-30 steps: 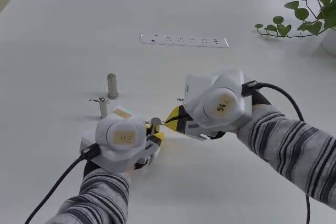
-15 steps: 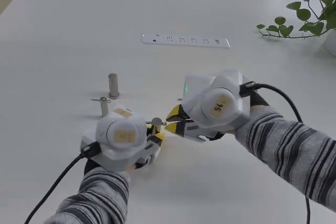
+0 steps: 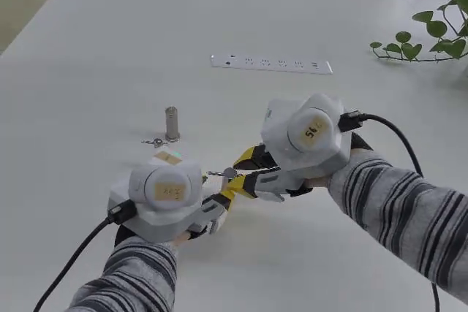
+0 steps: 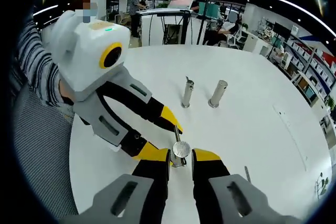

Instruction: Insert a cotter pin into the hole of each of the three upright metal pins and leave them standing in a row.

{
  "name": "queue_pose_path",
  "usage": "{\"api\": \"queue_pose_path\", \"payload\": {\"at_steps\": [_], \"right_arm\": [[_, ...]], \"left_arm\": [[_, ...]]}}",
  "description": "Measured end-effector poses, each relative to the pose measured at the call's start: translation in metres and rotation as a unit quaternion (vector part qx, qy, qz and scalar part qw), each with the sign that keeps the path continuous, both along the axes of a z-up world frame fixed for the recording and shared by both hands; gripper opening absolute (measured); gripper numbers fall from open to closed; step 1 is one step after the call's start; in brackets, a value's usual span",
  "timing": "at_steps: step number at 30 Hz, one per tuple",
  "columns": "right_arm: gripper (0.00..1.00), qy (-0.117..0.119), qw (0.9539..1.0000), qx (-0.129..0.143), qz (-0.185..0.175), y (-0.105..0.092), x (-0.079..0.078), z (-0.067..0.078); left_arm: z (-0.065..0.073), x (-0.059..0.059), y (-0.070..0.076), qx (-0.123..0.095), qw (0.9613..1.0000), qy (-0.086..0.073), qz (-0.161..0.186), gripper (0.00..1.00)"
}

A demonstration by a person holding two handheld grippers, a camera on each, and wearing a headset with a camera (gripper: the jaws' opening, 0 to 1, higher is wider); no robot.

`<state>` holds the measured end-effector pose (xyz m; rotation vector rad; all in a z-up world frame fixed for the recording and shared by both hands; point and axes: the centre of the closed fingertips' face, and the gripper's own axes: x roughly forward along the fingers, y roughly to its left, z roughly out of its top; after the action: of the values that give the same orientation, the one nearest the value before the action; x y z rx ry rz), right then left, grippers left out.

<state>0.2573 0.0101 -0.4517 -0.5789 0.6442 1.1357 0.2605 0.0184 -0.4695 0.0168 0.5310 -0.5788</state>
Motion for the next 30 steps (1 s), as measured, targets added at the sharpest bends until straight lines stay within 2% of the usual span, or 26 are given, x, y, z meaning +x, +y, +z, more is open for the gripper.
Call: {"api": "queue_pose_path", "payload": {"at_steps": [2, 3, 6, 10, 13, 15, 19, 21, 28, 30], "right_arm": [[0.10, 0.006, 1.0000, 0.007, -0.003, 0.002, 0.002, -0.001], [0.10, 0.017, 0.9998, 0.012, -0.007, 0.004, 0.002, -0.002], [0.09, 0.030, 0.9994, 0.010, -0.014, 0.005, 0.004, -0.006], [0.09, 0.032, 0.9994, 0.000, -0.013, 0.005, 0.003, -0.010], [0.10, 0.033, 0.9993, -0.008, -0.013, 0.003, 0.002, -0.013], [0.10, 0.036, 0.9992, -0.010, -0.016, 0.003, 0.002, -0.015], [0.09, 0.038, 0.9991, -0.009, -0.015, 0.002, 0.002, -0.015], [0.09, 0.045, 0.9988, -0.004, -0.021, 0.002, 0.003, -0.015], [0.08, 0.043, 0.9989, -0.017, -0.006, 0.002, 0.002, -0.014], [0.08, 0.033, 0.9991, -0.028, 0.006, 0.001, 0.005, -0.014]], "left_arm": [[0.004, -0.003, 0.004, -0.002, 1.0000, 0.000, 0.001, 0.30], [0.006, -0.004, 0.006, -0.007, 1.0000, 0.002, 0.001, 0.29], [0.009, -0.009, 0.013, -0.016, 0.9998, 0.013, 0.002, 0.31], [0.015, -0.016, 0.020, -0.024, 0.9995, 0.019, -0.003, 0.33], [0.018, -0.022, 0.025, -0.038, 0.9987, 0.035, 0.003, 0.34], [0.024, -0.025, 0.027, -0.045, 0.9985, 0.030, 0.004, 0.36], [0.030, -0.029, 0.030, -0.065, 0.9970, 0.039, 0.012, 0.41], [0.031, -0.031, 0.031, -0.069, 0.9968, 0.038, 0.014, 0.43], [0.034, -0.039, 0.032, -0.067, 0.9972, 0.035, 0.006, 0.47], [0.035, -0.041, 0.034, -0.063, 0.9976, 0.029, 0.004, 0.47]]}}
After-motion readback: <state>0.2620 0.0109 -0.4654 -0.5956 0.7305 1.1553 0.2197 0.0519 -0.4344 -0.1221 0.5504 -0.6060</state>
